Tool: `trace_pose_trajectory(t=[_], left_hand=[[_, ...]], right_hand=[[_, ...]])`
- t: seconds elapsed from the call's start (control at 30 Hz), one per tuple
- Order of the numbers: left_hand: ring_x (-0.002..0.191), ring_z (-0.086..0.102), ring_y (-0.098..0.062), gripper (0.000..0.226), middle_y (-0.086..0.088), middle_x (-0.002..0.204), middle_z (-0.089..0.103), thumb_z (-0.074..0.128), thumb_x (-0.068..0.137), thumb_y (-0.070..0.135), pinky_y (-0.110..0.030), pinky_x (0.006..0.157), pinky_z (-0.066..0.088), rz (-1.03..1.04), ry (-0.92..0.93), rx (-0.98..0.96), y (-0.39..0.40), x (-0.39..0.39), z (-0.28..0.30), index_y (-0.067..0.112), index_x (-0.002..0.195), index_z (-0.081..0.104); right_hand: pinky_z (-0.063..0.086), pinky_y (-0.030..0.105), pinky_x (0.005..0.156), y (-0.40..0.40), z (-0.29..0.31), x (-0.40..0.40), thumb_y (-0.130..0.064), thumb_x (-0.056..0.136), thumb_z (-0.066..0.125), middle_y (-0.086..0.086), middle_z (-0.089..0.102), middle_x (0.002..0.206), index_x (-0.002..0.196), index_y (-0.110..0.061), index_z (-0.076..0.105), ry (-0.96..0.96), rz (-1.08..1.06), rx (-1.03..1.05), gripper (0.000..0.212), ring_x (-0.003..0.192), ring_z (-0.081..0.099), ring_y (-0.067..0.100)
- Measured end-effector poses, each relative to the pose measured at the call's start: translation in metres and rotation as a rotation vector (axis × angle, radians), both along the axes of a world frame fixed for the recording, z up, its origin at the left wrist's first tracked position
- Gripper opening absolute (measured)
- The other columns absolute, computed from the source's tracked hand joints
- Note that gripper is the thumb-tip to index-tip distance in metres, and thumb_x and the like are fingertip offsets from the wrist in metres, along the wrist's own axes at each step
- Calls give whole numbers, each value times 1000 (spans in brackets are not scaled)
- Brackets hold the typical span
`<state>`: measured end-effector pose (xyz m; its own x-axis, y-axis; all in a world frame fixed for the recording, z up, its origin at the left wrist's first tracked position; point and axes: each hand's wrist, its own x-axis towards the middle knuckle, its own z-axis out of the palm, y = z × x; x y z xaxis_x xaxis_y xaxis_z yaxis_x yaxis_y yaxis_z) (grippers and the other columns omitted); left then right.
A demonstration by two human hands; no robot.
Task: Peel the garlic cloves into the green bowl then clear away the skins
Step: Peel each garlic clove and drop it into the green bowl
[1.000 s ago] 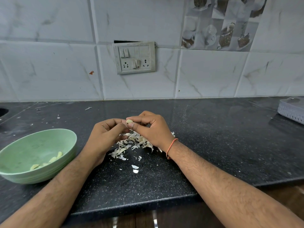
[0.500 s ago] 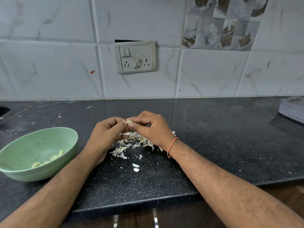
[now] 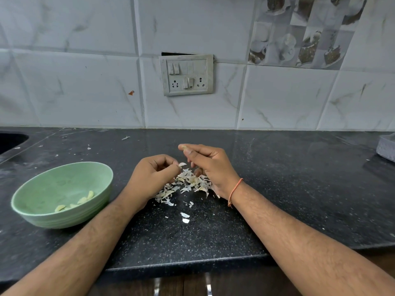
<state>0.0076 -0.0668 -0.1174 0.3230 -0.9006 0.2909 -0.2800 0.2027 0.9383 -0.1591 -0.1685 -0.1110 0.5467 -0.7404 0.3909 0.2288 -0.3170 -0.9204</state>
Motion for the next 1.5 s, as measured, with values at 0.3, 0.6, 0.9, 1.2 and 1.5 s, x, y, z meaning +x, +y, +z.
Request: trace_pose_trajectory(t=[0.3, 0.6, 0.9, 1.2, 1.5], left_hand=[[66, 70, -13, 20, 6, 80, 80, 70, 91, 16, -27, 65, 55, 169, -212, -77, 2, 1, 2, 29, 85, 83], [53, 62, -2, 9, 10, 66, 74, 77, 95, 19, -17, 49, 49, 188, -184, -158, 5, -2, 4, 25, 90, 83], [65, 70, -8, 12, 10, 72, 76, 77, 95, 16, -23, 56, 53, 180, -229, -150, 4, -2, 2, 26, 88, 79], [60, 58, -25, 17, -25, 77, 70, 71, 93, 11, -25, 42, 42, 143, -146, -121, 4, -2, 3, 23, 81, 75], [54, 52, -9, 6, -1, 61, 64, 74, 84, 22, -23, 53, 43, 132, -234, -93, 3, -1, 1, 23, 78, 75]], right_hand=[[49, 16, 65, -6, -2, 0, -12, 96, 78, -2, 76, 102, 118, -13, 82, 86, -84, -183, 22, 76, 58, 4], [58, 49, 86, -10, -5, 1, -19, 94, 82, -1, 74, 102, 114, -25, 83, 151, -114, -315, 22, 85, 64, 27], [58, 31, 87, -7, -1, -2, -21, 94, 81, -1, 72, 100, 115, -23, 83, 239, -129, -416, 21, 91, 68, 26], [56, 28, 82, -7, -2, -1, -22, 93, 82, -2, 70, 94, 113, -23, 84, 242, -106, -427, 20, 88, 68, 17], [48, 24, 67, -3, 0, -2, -18, 100, 73, -1, 73, 94, 113, -11, 83, 118, -3, -147, 17, 82, 60, 11]])
